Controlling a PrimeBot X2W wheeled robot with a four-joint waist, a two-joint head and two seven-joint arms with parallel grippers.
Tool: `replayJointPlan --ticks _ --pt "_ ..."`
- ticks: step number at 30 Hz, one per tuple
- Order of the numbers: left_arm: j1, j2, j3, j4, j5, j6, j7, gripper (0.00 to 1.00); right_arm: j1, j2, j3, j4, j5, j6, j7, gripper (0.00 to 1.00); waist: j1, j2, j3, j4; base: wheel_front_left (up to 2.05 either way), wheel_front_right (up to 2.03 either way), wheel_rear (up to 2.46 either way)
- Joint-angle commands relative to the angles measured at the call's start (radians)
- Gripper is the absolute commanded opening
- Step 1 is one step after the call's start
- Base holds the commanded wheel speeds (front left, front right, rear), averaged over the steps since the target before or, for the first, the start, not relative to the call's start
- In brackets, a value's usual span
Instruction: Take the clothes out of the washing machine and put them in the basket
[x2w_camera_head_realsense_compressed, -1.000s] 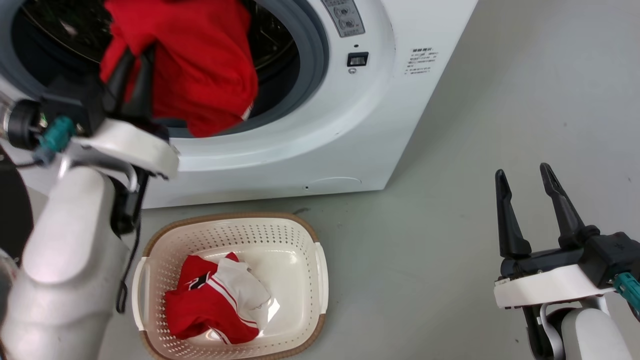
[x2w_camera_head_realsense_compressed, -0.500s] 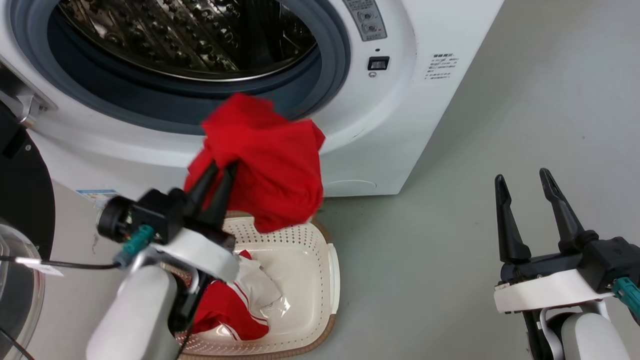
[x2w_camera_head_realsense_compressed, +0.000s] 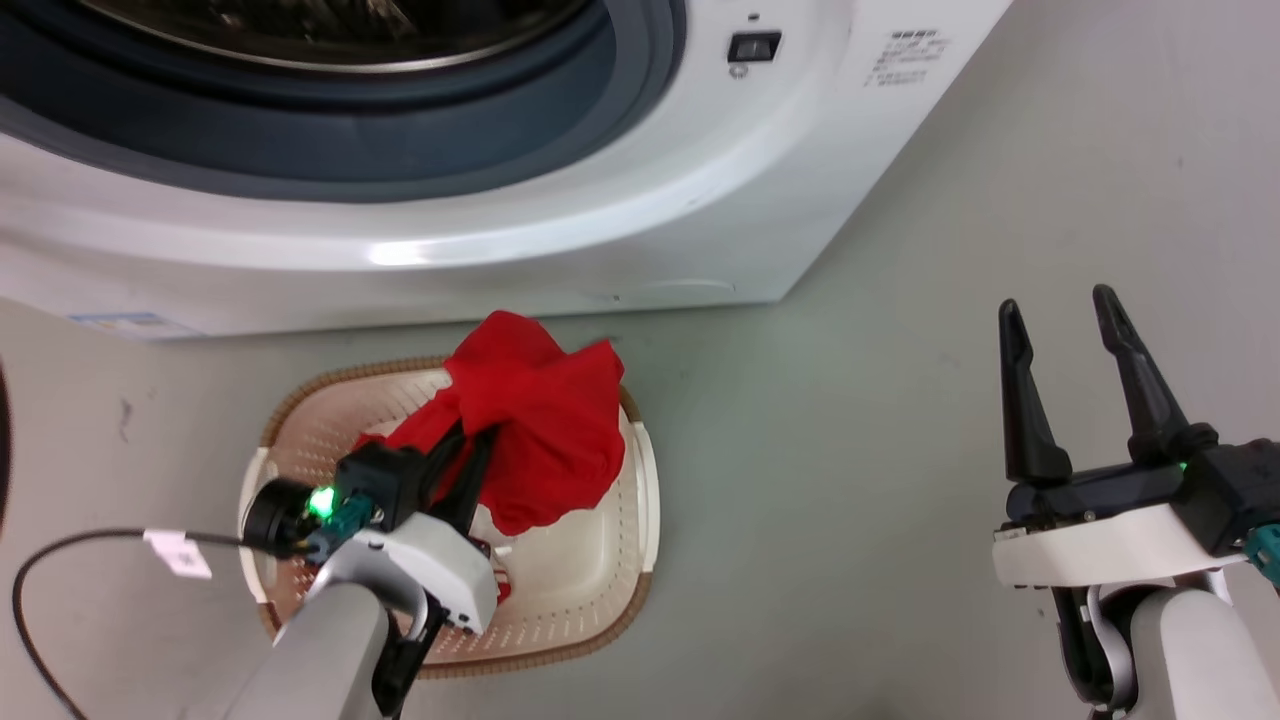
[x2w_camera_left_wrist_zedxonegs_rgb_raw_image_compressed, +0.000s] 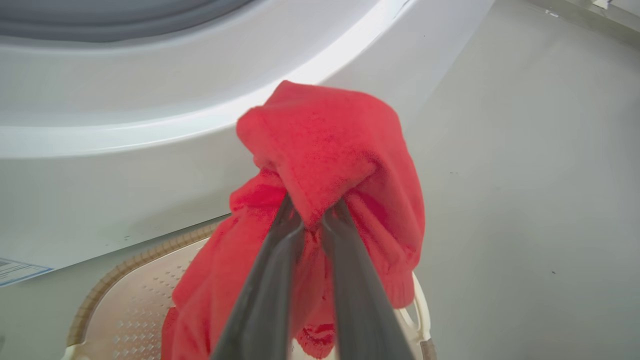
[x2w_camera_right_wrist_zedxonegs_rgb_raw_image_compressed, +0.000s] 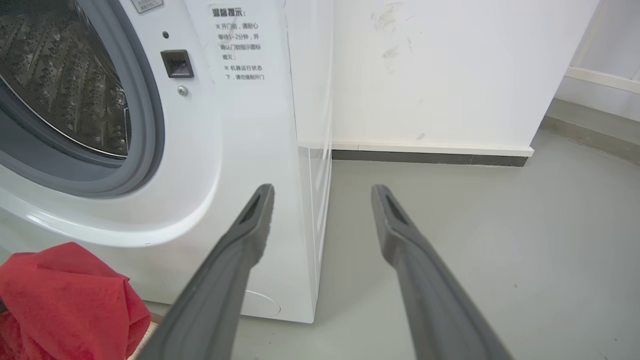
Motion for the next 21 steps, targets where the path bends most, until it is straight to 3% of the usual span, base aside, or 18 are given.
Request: replayJointPlan --ticks 1,9,21 --pt "-0.041 -0.001 0.001 0.012 0.016 -0.003 -0.005 0.00 -0.017 0.001 0.000 -0.007 -0.004 -0.001 -0.002 1.00 0.0000 0.0000 0.072 -0.022 0.00 0.00 0.00" --pt "-0.181 -0.023 -0.008 0.224 0.042 -0.014 -0.005 0.00 -0.073 0.001 0.004 -0.038 0.006 -0.001 -0.002 1.00 0.0000 0.0000 0.233 -0.068 0.00 0.00 0.00" --pt "-0.382 0.000 -0.037 0.462 0.074 -0.018 -0.004 0.00 -0.129 0.001 0.025 -0.080 0.010 -0.001 -0.002 1.00 0.0000 0.0000 0.429 -0.107 0.00 0.00 0.00"
